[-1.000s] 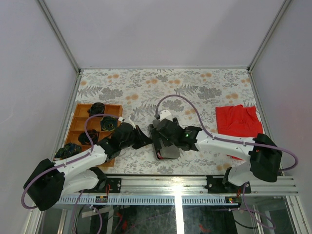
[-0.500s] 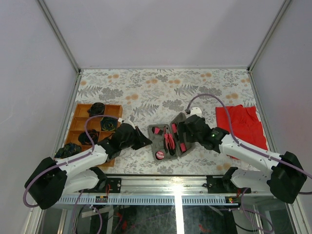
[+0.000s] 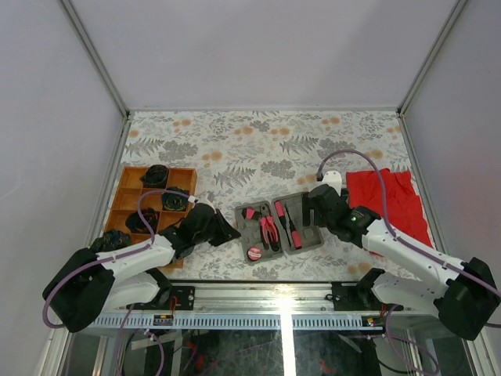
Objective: Sort the tools into containers
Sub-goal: Pick up the pliers from the storage box.
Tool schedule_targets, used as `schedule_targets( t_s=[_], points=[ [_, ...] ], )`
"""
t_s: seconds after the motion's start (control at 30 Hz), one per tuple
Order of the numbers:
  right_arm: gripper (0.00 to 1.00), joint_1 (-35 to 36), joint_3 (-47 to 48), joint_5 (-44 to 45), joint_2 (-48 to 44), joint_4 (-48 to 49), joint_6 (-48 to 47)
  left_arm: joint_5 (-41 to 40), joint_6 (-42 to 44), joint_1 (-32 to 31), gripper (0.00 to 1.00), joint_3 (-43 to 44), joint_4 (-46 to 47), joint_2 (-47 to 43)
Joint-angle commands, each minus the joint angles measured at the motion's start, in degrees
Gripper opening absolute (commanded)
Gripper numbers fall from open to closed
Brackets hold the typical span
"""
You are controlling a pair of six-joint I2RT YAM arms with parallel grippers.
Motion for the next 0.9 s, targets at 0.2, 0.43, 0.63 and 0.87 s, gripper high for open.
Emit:
schedule_targets(
  t_s=[0.2, 0.43, 0.63, 0.87],
  points=[
    [0.73, 1.8, 6.1, -25.5, 8.8, 10.8, -4.5, 0.0, 0.8, 0.3, 0.00, -2.3, 7.2, 3.3],
    [0.58, 8.0, 9.9, -25.0, 18.2, 13.7, -3.6, 0.3, 0.7, 0.3, 0.00, -2.5, 7.8, 3.8],
    [0.49, 9.5, 11.9, -19.6, 23.9, 11.6, -2.5, 0.6, 0.8, 0.3, 0.00, -2.2, 7.9, 4.4],
    [0.41, 10.3, 13.4, -16.6, 27.5, 9.1, -3.5, 0.7, 0.7, 0.3, 0.00, -1.9, 8.1, 4.8]
  ],
)
